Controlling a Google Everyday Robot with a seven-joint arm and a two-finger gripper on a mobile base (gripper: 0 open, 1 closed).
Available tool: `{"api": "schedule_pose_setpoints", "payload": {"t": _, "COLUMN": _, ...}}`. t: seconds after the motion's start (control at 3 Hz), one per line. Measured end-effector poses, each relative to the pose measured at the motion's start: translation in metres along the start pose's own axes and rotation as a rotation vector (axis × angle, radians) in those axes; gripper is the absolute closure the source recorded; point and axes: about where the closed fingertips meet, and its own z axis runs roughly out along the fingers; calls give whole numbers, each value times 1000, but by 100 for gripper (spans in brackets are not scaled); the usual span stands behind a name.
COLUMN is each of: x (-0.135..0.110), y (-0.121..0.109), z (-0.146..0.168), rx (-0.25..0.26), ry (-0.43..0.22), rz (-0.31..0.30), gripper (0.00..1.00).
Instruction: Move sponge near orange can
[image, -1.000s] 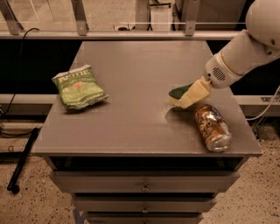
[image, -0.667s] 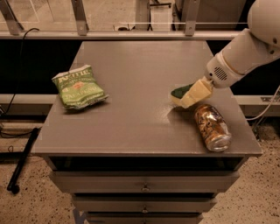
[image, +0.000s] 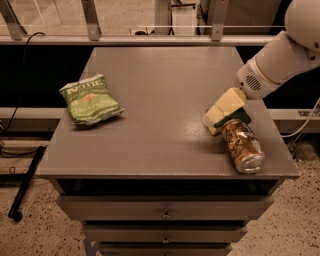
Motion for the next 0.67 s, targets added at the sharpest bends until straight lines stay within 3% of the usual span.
{"api": "schedule_pose_setpoints", "payload": {"t": 0.33, "x": -2, "y": -11, "z": -12, "rx": 0, "ry": -57, "rz": 7, "gripper": 0}}
{"api": "schedule_pose_setpoints", "payload": {"t": 0.67, "x": 2, "y": -43, "z": -42, "rx": -20, "ry": -200, "rz": 10, "gripper": 0}}
